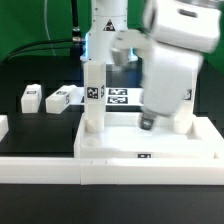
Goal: Assemble desk
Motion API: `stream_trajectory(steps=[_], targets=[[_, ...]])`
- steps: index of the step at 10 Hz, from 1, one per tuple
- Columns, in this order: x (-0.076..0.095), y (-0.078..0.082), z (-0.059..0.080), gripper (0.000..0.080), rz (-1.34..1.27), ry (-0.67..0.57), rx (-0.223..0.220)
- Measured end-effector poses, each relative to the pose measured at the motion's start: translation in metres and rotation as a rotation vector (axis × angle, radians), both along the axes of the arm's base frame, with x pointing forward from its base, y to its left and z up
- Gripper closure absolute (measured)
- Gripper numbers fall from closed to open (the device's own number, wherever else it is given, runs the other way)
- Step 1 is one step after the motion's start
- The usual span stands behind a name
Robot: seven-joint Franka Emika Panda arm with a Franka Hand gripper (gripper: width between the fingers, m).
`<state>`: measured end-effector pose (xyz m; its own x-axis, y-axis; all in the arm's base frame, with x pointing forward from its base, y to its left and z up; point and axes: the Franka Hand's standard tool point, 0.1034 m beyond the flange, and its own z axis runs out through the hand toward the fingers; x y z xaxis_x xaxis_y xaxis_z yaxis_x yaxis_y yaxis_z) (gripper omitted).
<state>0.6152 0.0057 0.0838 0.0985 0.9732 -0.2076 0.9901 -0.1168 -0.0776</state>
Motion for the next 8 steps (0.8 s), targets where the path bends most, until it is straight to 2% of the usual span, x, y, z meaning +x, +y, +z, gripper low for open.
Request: stream_trajectory(steps=[2,3,6,7,8], targets=[[-0.023,-0.025,-0.013,0.0151,-0.021,0.026,0.008],[-0.019,-0.020,-0.010,0.0151,-0.024,0.020,0.008],[-0.018,-0.020,-0.010,0.0151,-0.088,0.009,0.001],[-0.001,-0.018,0.004,0.0151,-0.260,-0.027,-0.014],[0.022,-0.024,0.012,0.0151,-0.420,-0.113,-0.026]])
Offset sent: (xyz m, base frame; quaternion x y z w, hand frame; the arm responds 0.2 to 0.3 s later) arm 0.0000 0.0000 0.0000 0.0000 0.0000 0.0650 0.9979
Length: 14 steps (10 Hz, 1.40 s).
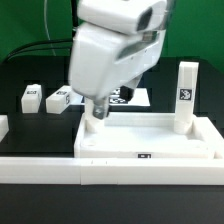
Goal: Assemble desk
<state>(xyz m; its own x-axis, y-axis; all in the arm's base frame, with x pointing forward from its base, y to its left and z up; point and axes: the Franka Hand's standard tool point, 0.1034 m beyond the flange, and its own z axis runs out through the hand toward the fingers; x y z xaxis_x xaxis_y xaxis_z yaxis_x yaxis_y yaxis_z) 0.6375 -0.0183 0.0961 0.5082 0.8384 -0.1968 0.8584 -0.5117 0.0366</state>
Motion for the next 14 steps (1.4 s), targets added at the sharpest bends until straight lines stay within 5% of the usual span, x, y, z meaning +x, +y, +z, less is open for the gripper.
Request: stream_trajectory(steps=[5,8,10,14], targets=[[-0.007,0.007,-0.005,0.0151,-0.416,-0.067,-0.031],[-0.025,-0.036,-0.004,0.0151,-0.815,-0.069,0.017],[-0.028,-0.078,0.000,0.0151,-0.761,-0.068,0.027],[-0.029,-0.071,-0.002,0.0151,-0.786,-0.063,0.029]])
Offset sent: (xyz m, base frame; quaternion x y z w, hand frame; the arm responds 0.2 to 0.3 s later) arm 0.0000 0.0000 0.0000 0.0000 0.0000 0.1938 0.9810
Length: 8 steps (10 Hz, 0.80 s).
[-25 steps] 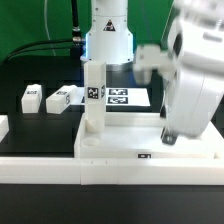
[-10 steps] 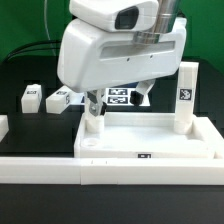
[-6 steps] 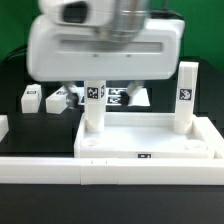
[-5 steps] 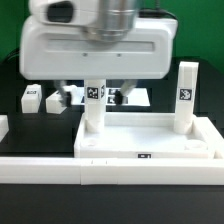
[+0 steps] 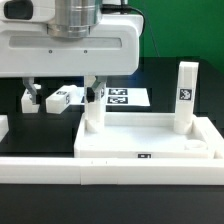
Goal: Assemble desk
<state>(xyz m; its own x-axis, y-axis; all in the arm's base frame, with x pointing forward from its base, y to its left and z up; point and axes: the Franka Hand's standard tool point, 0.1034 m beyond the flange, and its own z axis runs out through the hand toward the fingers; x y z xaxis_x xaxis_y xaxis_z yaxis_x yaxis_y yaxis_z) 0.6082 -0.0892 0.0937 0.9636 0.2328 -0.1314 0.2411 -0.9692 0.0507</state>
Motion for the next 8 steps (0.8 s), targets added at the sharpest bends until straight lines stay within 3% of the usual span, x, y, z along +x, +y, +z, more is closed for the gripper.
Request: stream_trajectory(steps=[1,2,4,8], targets=[[-0.017,-0.018,-0.004,0.0151,-0.127,0.048,0.037],[-0.034,-0.042,-0.009,0.0151,-0.187,0.084,0.035],[-0.067,-0.057,-0.028,0.0151,-0.239,0.133,0.042],[-0.066,-0.055,-0.028,0.0151,-0.234,0.134,0.041]])
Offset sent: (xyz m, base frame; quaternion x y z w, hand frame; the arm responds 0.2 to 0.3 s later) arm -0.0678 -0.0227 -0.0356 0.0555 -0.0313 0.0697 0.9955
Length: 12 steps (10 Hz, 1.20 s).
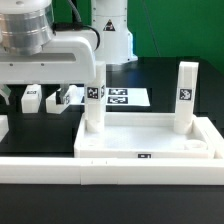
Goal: Assemble desk
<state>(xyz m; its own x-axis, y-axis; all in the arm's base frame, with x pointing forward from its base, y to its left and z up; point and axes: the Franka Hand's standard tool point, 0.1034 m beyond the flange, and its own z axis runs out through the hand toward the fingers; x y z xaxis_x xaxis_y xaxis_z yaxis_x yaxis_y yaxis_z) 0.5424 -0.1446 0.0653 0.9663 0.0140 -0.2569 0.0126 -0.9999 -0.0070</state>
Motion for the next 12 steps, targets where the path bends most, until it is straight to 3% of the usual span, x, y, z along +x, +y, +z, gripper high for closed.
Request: stream_trajectory(steps=[1,5,9,12], targets=[[-0.004,-0.001,-0.001,0.0151,-0.020,0.005,0.004],[-0.054,-0.021,-0.007,0.0151,-0.187,0.127,0.040],[-0.053,-0.021,-0.007,0.0151,-0.184,0.124,0.040],[-0.097,-0.030,-0.009,0.0151,-0.378,0.287,0.123]])
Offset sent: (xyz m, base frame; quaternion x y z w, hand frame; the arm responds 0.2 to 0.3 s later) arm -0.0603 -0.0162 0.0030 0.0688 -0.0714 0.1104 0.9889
